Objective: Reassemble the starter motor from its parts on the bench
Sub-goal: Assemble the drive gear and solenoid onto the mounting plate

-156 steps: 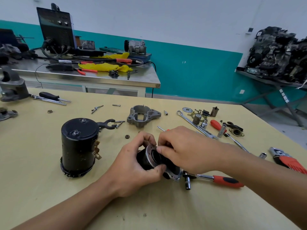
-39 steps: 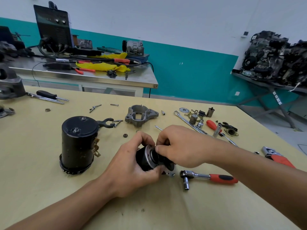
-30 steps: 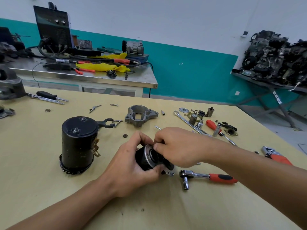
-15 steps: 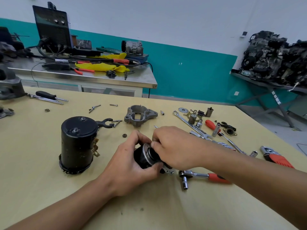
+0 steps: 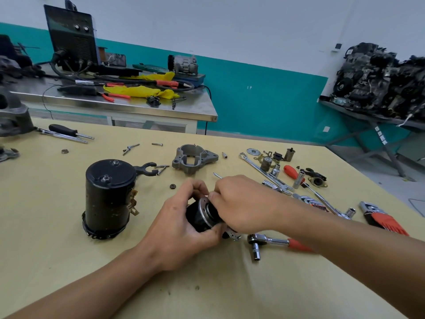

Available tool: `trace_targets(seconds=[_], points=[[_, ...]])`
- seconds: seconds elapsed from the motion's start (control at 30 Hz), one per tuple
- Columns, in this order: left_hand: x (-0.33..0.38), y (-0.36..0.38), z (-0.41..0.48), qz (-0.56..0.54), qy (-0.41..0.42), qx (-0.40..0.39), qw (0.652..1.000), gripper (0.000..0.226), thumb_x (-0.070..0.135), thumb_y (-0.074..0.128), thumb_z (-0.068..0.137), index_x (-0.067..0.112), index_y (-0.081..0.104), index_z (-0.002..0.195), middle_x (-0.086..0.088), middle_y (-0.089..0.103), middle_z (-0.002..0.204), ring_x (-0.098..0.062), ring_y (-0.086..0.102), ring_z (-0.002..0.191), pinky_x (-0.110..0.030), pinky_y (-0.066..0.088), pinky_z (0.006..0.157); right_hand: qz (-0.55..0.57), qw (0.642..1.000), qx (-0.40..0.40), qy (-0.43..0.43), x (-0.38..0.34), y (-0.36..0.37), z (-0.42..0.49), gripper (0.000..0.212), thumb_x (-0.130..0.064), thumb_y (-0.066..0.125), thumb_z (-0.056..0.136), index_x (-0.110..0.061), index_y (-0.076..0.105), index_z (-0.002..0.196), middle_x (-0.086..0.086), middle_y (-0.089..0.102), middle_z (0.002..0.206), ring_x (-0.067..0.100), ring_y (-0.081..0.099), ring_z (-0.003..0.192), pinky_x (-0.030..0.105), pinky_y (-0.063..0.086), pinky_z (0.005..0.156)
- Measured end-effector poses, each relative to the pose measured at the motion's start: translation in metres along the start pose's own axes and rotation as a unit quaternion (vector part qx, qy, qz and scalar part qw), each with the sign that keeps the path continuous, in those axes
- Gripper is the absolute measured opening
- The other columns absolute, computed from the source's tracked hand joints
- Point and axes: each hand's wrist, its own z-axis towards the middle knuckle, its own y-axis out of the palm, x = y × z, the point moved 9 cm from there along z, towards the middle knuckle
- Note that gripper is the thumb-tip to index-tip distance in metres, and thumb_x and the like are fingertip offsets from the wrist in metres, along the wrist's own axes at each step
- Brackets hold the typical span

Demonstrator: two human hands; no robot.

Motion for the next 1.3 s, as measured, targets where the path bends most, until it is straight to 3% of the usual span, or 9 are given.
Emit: trace_targets(seconds=[0.07,0.2,0.33,0.47,0.63,0.77,0.9,1.1,1.3], points=[[0.002,0.001,0.001,-0.002,0.02,-0.008,1.0,0.043,0.023,0.081,0.072,0.026,0.05,0.102,0.008,0.062,0.089,-0.01,0.062,0.068,-0.021,0.05,0.062,0.002,1.0,-0.029,-0.001,0.001,0.0,0.001,0.027,-0.017,0.04,0.103,-0.005,0.06,0.089,0.016,0.059,0.087,0.031,0.058,0.082,0.03,0.037,0.054],[0.0,0.005,0.0,-0.019,0.02,-0.023,0.999,0.04,0.023,0.079,0.073,0.029,0.046,0.097,0.013,0.065,0.085,-0.007,0.065,0.069,-0.017,0.048,0.063,0.035,0.997,-0.063,0.012,0.008,0.0,0.008,0.031,-0.022,0.046,0.1,-0.001,0.062,0.086,0.013,0.056,0.074,0.024,0.052,0.066,0.033,0.039,0.055],[-0.002,0.004,-0.001,-0.018,0.017,-0.007,1.0,0.041,0.024,0.079,0.072,0.027,0.047,0.098,0.01,0.06,0.082,-0.007,0.056,0.064,-0.021,0.047,0.06,-0.007,0.999,-0.053,-0.009,0.0,0.004,0.008,0.023,-0.017,0.045,0.099,-0.008,0.054,0.08,0.006,0.051,0.073,0.025,0.05,0.07,0.033,0.038,0.062],[-0.002,0.004,-0.001,-0.029,0.014,-0.008,0.999,0.043,0.021,0.079,0.071,0.019,0.048,0.101,0.001,0.061,0.082,-0.02,0.056,0.065,-0.035,0.05,0.057,-0.075,0.997,-0.038,0.0,-0.006,0.009,0.005,0.023,-0.014,0.047,0.092,-0.017,0.044,0.07,0.001,0.047,0.073,0.019,0.045,0.068,0.038,0.035,0.067],[-0.011,-0.001,0.005,-0.035,-0.017,-0.005,0.999,0.042,0.024,0.08,0.071,0.021,0.046,0.097,0.009,0.06,0.078,-0.011,0.051,0.062,-0.023,0.046,0.057,-0.131,0.989,-0.027,-0.06,-0.014,-0.028,0.048,0.038,-0.026,0.043,0.104,-0.01,0.06,0.074,0.003,0.053,0.067,0.016,0.05,0.06,0.022,0.033,0.048],[-0.02,-0.003,0.009,-0.047,-0.045,-0.004,0.998,0.041,0.024,0.079,0.07,0.024,0.045,0.094,0.013,0.055,0.072,-0.005,0.046,0.06,-0.018,0.042,0.055,-0.094,0.984,0.07,-0.136,-0.036,-0.047,0.121,0.019,-0.026,0.062,0.095,-0.013,0.075,0.101,0.002,0.071,0.095,0.017,0.062,0.084,0.025,0.044,0.07],[-0.022,-0.004,0.011,-0.064,-0.05,-0.009,0.997,0.042,0.026,0.079,0.071,0.022,0.044,0.094,0.013,0.054,0.076,-0.004,0.046,0.064,-0.018,0.042,0.059,-0.145,0.976,0.01,-0.164,-0.054,0.003,0.178,0.029,-0.029,0.07,0.09,-0.016,0.073,0.116,0.004,0.071,0.107,0.022,0.064,0.096,0.034,0.053,0.086],[-0.027,-0.002,0.013,-0.097,-0.058,-0.019,0.993,0.04,0.021,0.079,0.074,0.026,0.043,0.091,0.016,0.052,0.071,-0.004,0.045,0.061,-0.019,0.04,0.056,-0.133,0.977,0.0,-0.166,-0.069,0.01,0.214,0.024,-0.034,0.071,0.089,-0.014,0.079,0.098,0.002,0.075,0.09,0.023,0.065,0.085,0.037,0.056,0.078],[-0.024,-0.004,0.013,-0.095,-0.058,-0.018,0.994,0.041,0.024,0.078,0.073,0.025,0.042,0.091,0.012,0.05,0.075,-0.009,0.044,0.065,-0.025,0.04,0.057,-0.166,0.974,0.007,-0.152,-0.076,0.018,0.226,0.025,-0.032,0.072,0.089,-0.007,0.07,0.094,0.004,0.061,0.079,0.024,0.061,0.08,0.039,0.057,0.075]])
